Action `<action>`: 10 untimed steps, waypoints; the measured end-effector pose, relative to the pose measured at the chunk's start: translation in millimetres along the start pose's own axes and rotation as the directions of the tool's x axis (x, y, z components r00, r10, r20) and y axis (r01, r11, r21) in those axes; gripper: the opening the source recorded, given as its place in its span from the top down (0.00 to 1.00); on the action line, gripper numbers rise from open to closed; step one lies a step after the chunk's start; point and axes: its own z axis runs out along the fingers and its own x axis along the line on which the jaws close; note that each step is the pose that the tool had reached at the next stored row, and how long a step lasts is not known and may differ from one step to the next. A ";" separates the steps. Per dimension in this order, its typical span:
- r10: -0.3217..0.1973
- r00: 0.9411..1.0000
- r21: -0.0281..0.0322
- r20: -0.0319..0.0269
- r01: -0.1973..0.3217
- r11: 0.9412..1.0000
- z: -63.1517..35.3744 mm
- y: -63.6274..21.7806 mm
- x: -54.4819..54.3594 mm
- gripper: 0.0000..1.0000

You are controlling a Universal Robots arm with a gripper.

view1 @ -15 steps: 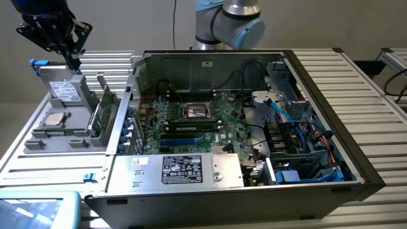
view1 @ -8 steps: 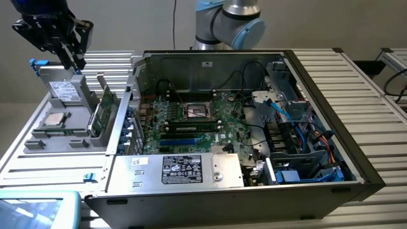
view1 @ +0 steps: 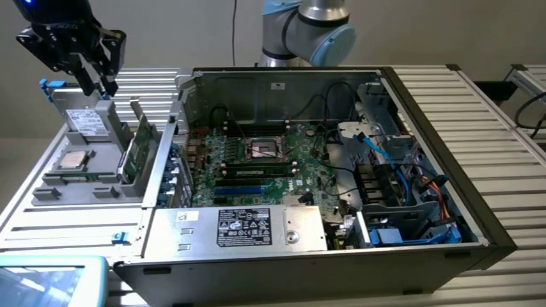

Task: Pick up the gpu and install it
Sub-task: 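Pick up the gpu and move the gpu toward the slot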

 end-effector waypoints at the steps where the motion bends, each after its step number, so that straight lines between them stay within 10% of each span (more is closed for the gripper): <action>1: 0.000 1.000 0.000 0.000 0.000 1.000 1.8 -0.1 1.0 0.56; 10: 0.002 1.000 0.000 0.008 -0.002 1.000 17.9 -2.5 17.5 0.56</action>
